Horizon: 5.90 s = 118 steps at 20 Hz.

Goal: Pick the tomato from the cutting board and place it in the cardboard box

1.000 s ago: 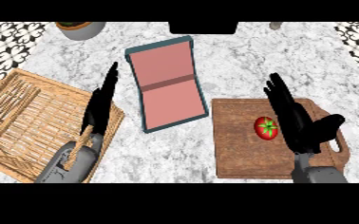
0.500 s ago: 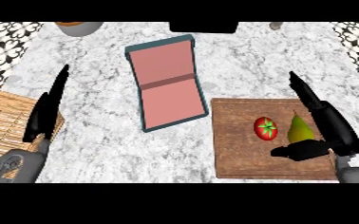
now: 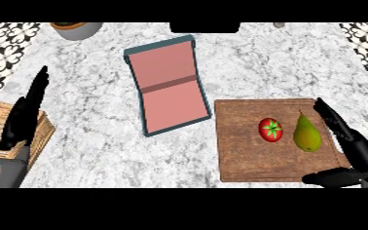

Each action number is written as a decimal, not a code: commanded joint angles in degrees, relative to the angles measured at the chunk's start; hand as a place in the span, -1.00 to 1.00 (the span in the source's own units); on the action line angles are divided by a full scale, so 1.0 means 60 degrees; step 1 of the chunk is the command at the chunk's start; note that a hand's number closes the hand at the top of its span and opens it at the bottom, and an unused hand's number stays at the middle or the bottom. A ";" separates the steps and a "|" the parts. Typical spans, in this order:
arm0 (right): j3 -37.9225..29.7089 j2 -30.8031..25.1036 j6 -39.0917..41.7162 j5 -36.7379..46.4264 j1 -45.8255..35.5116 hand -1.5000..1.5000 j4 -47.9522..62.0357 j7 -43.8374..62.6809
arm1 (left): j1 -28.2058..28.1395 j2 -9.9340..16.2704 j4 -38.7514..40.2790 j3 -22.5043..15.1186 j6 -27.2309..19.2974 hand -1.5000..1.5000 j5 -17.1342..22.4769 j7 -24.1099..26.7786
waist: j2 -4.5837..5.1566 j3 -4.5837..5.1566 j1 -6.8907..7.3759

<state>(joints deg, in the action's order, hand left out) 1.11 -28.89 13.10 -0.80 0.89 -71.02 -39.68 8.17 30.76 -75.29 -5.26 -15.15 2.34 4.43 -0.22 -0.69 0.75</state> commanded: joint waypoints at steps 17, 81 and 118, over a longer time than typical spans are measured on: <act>0.2432 -0.2061 0.1700 0.4517 -0.3466 -1.00 0.0873 0.2996 | -0.0633 0.0094 -0.0254 0.0496 0.0262 0.00 -0.0430 -0.1360 | 0.0055 0.0121 0.0120; 0.2694 0.3138 -0.2880 1.0475 -0.0615 1.00 -0.2587 1.1751 | -0.1105 -0.0952 -0.0682 0.2756 0.1400 0.00 -0.2051 -0.1734 | -0.0211 0.0170 -0.0888; 0.3041 0.4813 -0.4576 0.9288 -0.8823 1.00 -0.0387 1.6179 | -0.0227 -0.2156 -0.0769 0.2358 0.1952 0.00 -0.3065 -0.1523 | 0.0173 0.0120 0.0403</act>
<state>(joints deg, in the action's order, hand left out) 22.32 -0.19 -7.26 58.71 -47.23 -83.51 57.77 8.94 20.85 -81.14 10.88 -2.60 -15.33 -3.25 0.27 -0.85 2.63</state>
